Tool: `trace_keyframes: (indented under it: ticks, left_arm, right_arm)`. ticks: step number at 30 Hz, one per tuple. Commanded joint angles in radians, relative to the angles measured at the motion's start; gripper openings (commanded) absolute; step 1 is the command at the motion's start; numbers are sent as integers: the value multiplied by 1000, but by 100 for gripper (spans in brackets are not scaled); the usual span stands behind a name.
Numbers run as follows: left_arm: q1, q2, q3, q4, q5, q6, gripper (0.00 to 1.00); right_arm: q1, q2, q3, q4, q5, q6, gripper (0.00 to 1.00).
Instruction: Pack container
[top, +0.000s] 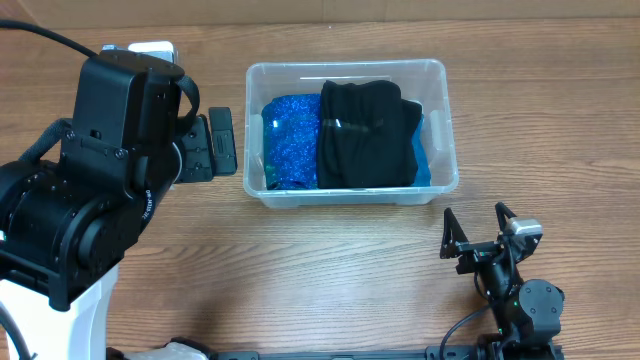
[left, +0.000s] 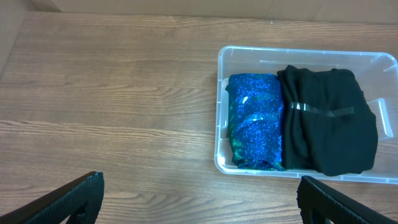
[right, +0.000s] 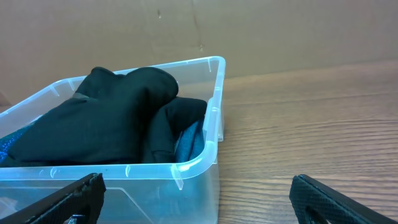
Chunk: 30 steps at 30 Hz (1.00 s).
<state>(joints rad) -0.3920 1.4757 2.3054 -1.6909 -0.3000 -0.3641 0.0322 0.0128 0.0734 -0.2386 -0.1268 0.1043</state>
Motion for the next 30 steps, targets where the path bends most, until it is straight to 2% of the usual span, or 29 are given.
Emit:
trace_keyframes:
  ticks: [1, 5, 7, 9, 11, 14, 17, 24, 30]
  left_arm:
    - [-1, 6, 1, 2, -16, 11, 100]
    - [1, -10, 1, 14, -53, 89, 100]
    - [22, -28, -3, 75, -69, 113, 100]
    - [79, -61, -39, 183, 0, 150, 100]
    - [142, -106, -112, 302, 156, 226, 100]
    - [248, -202, -303, 499, 390, 333, 100]
    - [338, -319, -546, 678, 504, 354, 100]
    - [392, -650, -1138, 989, 515, 369, 100]
    - [391, -917, -1502, 1098, 515, 369, 100]
  right_arm:
    - [-6, -10, -2, 10, -6, 0, 100]
    - [-6, -10, -2, 10, -6, 0, 100]
    - [-6, -10, -2, 10, -6, 0, 100]
    - [-6, -10, -2, 10, -6, 0, 100]
    - [-6, -10, -2, 10, -6, 0, 100]
    - [-6, -10, -2, 10, -6, 0, 100]
    - [-6, -10, -2, 10, -6, -1, 100]
    - [-6, -10, -2, 10, -6, -1, 100]
    - [-6, -10, -2, 10, -6, 0, 100]
